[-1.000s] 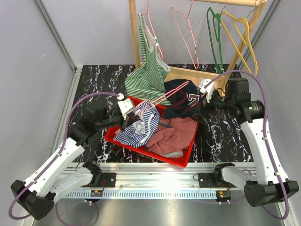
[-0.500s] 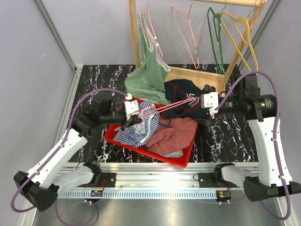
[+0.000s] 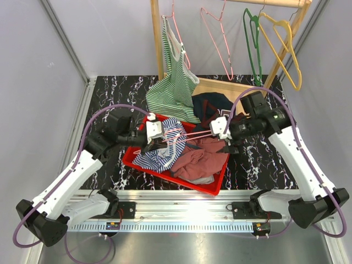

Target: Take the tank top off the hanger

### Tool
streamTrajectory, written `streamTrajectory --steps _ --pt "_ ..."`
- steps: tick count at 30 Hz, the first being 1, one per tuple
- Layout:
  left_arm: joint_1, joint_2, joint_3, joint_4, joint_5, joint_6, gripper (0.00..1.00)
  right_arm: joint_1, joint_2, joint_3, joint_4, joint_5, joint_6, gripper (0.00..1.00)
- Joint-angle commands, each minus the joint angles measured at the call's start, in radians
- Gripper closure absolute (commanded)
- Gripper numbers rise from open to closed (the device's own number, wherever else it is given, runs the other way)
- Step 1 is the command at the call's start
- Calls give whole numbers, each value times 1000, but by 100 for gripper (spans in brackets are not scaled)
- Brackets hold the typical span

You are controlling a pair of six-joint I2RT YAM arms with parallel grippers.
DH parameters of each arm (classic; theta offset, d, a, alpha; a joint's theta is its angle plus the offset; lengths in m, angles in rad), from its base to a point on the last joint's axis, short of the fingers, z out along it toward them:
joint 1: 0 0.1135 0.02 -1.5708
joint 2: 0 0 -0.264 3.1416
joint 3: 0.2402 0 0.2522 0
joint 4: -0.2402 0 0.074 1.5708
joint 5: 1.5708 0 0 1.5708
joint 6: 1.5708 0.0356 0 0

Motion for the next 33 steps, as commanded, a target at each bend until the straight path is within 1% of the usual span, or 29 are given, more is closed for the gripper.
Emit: streamTrajectory --steps 1,2,3,6,7,9,10,12,13,15,17,20,21,22,24,25,26,28,29,30,33 --pt "2 -10 43 34 64 23 100 45 -1 -24 76 138 68 19" --pt "2 -10 40 33 66 24 100 49 2 -20 75 135 67 20" --pt "2 -10 38 33 63 26 100 52 8 -17 72 137 64 26" --pt "2 -16 31 36 67 29 100 58 14 -4 62 137 56 36" --pt "2 -18 28 40 67 27 100 61 14 -4 64 135 53 45" --pt "2 -24 18 46 68 29 100 62 7 -9 72 134 55 58" --pt "2 -25 15 51 71 29 100 61 4 -11 78 137 55 70" --pt "2 -31 9 56 67 27 100 62 -7 -17 81 140 55 81" --pt "2 -34 6 62 63 24 100 62 -13 -20 95 146 56 100" --pt "2 -44 -2 88 42 -2 99 61 -41 -40 108 160 67 100" --pt "2 -59 -20 128 -18 -43 85 62 -53 -40 95 168 70 100" --pt "4 -120 -61 206 -197 -86 53 59 -99 -55 81 192 104 100" --pt "4 -140 -74 253 -233 -106 44 58 -110 -63 84 207 114 100" --pt "4 -186 -89 279 -264 -114 30 53 -119 -73 84 214 128 100" --pt "5 -234 -130 342 -356 -128 19 16 -147 -78 88 229 177 100" --pt "5 -275 -144 361 -394 -132 15 0 -151 -80 92 240 202 100" --pt "5 -297 -169 378 -463 -134 8 -17 -162 -78 95 250 251 100" --pt "4 -350 -192 415 -535 -138 1 -86 -176 -69 92 270 303 100" --pt "4 -364 -218 425 -595 -138 1 -106 -191 -64 92 273 350 100" --pt "5 -376 -232 441 -619 -134 1 -149 -202 -63 95 281 375 100" --pt "7 -403 -265 445 -678 -134 1 -184 -243 -67 153 334 504 100"
